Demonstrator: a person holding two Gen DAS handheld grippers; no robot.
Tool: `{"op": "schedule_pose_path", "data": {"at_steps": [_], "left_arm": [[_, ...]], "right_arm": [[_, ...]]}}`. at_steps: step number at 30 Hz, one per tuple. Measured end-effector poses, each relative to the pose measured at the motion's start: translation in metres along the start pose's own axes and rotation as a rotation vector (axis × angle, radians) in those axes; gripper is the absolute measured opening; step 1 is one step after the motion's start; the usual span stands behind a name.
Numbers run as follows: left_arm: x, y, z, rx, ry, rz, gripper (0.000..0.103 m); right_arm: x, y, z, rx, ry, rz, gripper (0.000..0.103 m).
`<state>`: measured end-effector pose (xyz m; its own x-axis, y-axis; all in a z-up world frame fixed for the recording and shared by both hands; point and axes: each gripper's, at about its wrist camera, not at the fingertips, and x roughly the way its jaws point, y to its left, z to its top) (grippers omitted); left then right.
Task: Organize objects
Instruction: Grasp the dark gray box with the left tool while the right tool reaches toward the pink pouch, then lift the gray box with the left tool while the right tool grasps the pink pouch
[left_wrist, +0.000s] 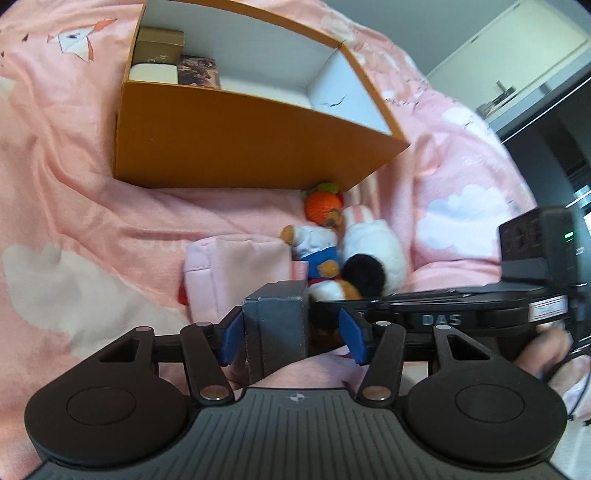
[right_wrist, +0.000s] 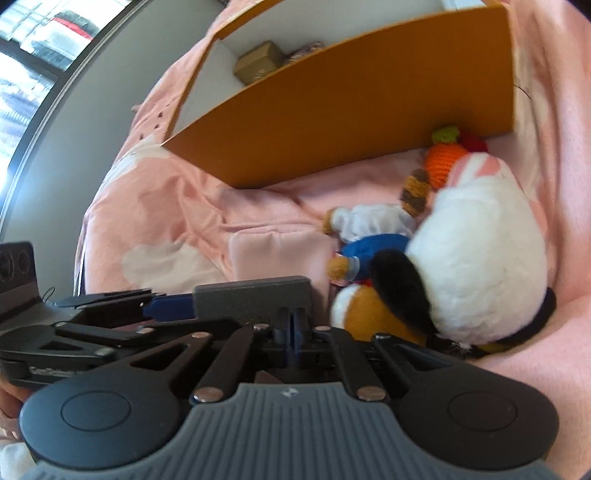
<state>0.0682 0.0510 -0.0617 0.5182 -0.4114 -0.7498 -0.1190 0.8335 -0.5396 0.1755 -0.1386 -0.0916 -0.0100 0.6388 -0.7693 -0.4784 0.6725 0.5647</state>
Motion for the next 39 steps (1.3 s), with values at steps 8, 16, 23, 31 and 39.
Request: {"op": "schedule_pose_path", "data": {"at_steps": [8, 16, 23, 31, 39], "left_arm": [[0.020, -0.001, 0.003, 0.003, 0.034, -0.026, 0.058], [0.012, 0.006, -0.001, -0.028, 0.007, -0.019, 0.040], [-0.024, 0.008, 0.004, -0.033, -0.083, 0.025, 0.038], [-0.067, 0.020, 0.017, -0.064, -0.215, 0.079, 0.038], [-0.065, 0.028, 0.017, -0.048, -0.192, 0.162, 0.038]], "right_arm": [[-0.007, -0.006, 0.000, 0.038, -0.016, -0.062, 0.004], [-0.006, -0.002, -0.001, 0.017, -0.020, -0.076, 0.005], [-0.014, 0.015, 0.005, -0.056, -0.037, -0.072, 0.010], [0.009, 0.035, 0.021, -0.106, 0.065, -0.105, 0.041], [0.043, 0.045, 0.008, -0.119, 0.233, -0.153, 0.044]]}}
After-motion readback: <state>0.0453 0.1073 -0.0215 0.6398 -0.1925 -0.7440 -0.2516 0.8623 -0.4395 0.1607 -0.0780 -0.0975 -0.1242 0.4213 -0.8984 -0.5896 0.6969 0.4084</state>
